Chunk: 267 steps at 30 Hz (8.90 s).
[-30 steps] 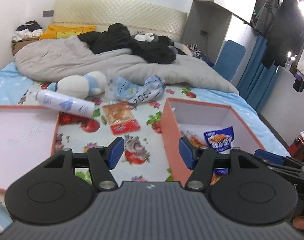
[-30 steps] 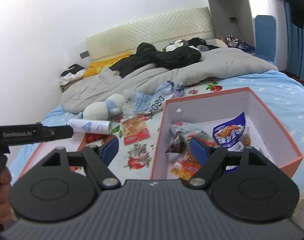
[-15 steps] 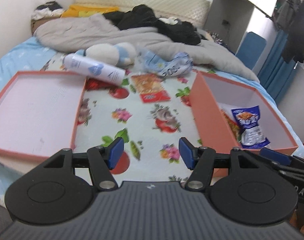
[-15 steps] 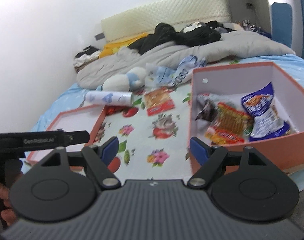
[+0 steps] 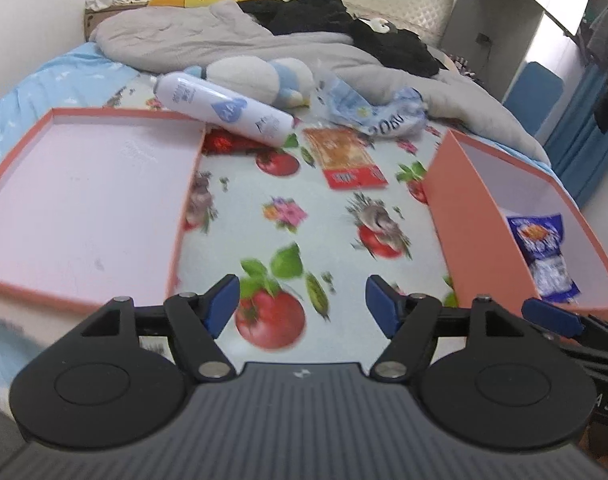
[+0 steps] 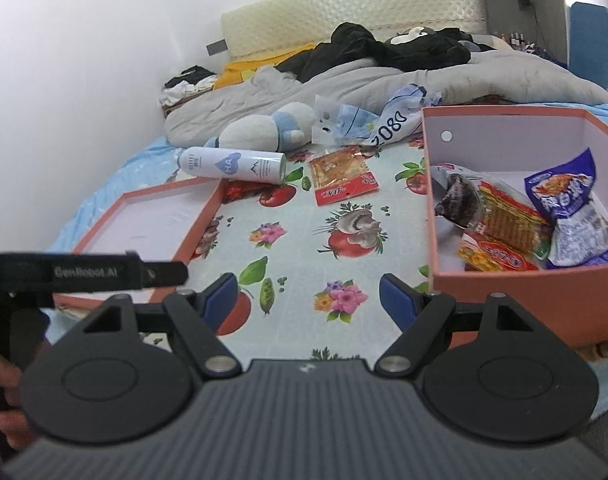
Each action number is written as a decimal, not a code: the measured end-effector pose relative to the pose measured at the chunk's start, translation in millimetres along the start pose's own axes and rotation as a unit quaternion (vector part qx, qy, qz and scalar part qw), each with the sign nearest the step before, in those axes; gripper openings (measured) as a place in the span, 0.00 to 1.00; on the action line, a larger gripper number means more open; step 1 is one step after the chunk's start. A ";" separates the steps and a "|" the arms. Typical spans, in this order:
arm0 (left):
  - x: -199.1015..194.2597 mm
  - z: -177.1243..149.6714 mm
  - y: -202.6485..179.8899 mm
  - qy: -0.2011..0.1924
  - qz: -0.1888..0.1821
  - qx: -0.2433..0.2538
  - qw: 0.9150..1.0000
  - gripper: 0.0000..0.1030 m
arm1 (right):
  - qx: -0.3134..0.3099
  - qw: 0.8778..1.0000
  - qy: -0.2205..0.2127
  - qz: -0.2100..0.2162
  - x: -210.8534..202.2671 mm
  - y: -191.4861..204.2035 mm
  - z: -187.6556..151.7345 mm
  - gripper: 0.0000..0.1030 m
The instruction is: Organize snacks
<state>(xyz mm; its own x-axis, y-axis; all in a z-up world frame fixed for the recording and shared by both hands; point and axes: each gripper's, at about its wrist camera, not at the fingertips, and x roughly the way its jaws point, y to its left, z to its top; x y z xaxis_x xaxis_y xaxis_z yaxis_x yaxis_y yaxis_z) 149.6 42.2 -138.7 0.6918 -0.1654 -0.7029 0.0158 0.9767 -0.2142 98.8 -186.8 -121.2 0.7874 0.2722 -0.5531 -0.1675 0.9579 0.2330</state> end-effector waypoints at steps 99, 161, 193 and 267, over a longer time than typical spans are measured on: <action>187.4 101.3 38.6 -0.054 0.021 0.125 0.990 0.00 | -0.058 0.995 0.044 -0.073 313.2 -4.5 124.8 0.84; -20.7 24.5 -3.5 -0.070 -0.030 -0.034 0.997 0.00 | -0.071 0.994 0.081 -0.009 47.0 16.9 61.5 0.29; -50.0 99.1 -198.9 -0.096 -0.190 0.058 0.975 0.00 | -0.010 0.993 -0.048 -0.108 -69.4 -103.2 138.4 0.30; -98.9 16.5 -189.2 -0.068 -0.146 0.142 0.977 0.60 | 0.091 0.974 -0.120 -0.170 -158.8 -105.7 17.6 0.80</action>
<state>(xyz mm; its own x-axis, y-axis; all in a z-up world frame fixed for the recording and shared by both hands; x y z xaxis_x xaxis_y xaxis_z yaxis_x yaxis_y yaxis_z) 90.0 -124.0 -17.5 0.7172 -0.4415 -0.5392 0.4132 0.8924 -0.1812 1.9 -332.9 -44.0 0.8989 -0.1072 -0.4248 0.2169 0.9514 0.2188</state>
